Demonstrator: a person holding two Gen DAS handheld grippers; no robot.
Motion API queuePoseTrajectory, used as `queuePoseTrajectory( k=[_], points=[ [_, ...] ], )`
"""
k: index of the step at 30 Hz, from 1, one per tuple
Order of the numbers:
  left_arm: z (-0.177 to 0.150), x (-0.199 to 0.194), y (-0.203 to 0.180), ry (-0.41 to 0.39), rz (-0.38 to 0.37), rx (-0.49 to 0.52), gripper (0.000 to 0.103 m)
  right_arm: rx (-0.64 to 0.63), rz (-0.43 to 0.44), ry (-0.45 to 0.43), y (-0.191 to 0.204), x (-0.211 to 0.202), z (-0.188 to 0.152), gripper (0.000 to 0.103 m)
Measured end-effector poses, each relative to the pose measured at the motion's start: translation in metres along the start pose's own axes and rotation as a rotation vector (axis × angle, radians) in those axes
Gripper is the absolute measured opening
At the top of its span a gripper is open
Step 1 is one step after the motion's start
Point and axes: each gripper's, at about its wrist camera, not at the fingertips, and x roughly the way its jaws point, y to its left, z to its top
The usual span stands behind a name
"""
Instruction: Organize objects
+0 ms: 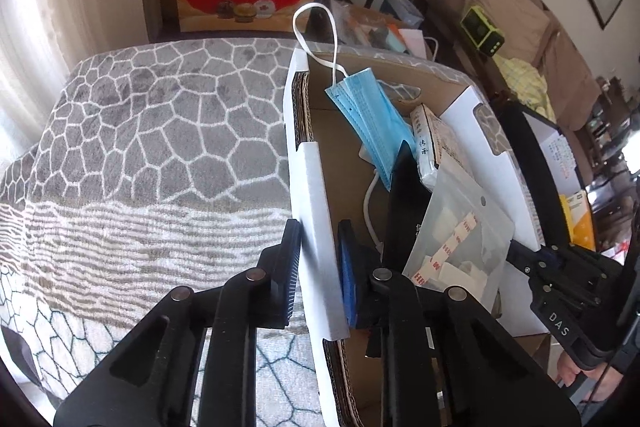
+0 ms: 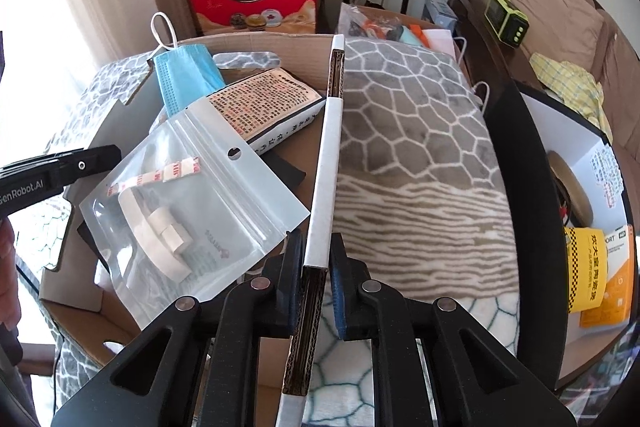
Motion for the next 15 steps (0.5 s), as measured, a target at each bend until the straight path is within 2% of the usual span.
queuePoseTrajectory(
  k=[6, 15],
  points=[
    [0.003, -0.009, 0.014, -0.019, 0.011, -0.009, 0.015, -0.021, -0.005, -0.006, 0.016, 0.004, 0.004, 0.013],
    [-0.002, -0.017, 0.012, -0.033, 0.003, -0.007, 0.016, 0.004, 0.012, -0.020, 0.011, -0.001, 0.001, 0.015]
  ],
)
